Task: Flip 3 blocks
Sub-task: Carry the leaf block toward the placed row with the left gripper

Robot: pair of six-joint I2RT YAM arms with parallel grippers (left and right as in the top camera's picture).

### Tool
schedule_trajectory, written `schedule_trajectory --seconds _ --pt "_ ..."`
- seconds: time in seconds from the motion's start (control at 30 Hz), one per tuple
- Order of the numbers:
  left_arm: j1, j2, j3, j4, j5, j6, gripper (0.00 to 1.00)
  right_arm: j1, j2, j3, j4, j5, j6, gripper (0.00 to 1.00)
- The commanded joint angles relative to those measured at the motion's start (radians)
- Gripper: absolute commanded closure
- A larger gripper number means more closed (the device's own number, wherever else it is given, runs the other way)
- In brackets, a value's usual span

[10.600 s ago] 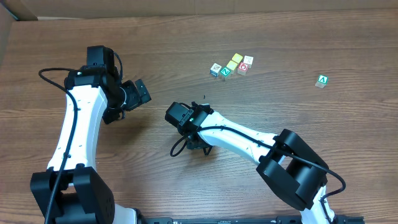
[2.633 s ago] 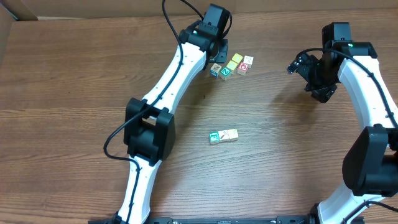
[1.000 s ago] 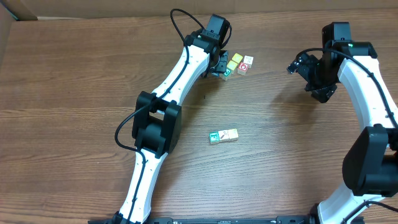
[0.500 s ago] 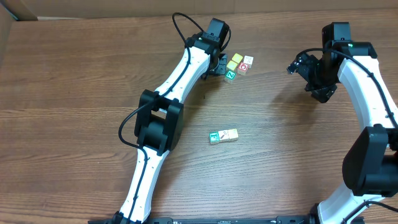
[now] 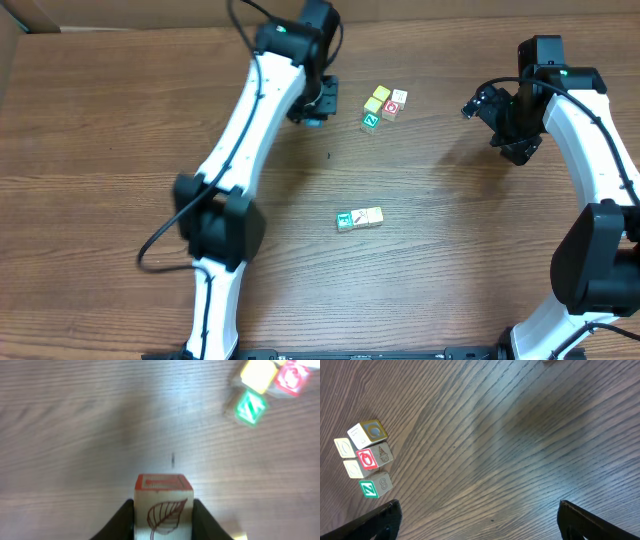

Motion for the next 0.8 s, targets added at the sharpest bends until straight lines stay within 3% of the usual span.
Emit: schedule_trajectory --seconds 0.0,0.07,0.47,0.63,0.77 --pt "-0.006 -0.058 0.021 -0.138 0.052 -0.018 0.76 -0.003 -0.016 0.01 0.002 0.006 -0.007 0.0" --pt "-0.013 -0.057 0.006 -0.21 0.059 -0.013 0.83 -0.003 -0.016 0.01 0.002 0.006 -0.007 0.0" --pt "-0.029 -0.13 -0.266 -0.211 0.037 -0.026 0.78 -0.003 -0.016 0.01 0.002 0.006 -0.007 0.0" --pt "-0.048 -0.142 -0.406 -0.204 0.09 -0.033 0.78 -0.003 -0.016 0.01 0.002 0.006 -0.007 0.0" --pt "-0.073 -0.142 -0.565 -0.079 0.093 -0.058 0.75 -0.003 -0.016 0.01 0.002 0.006 -0.007 0.0"
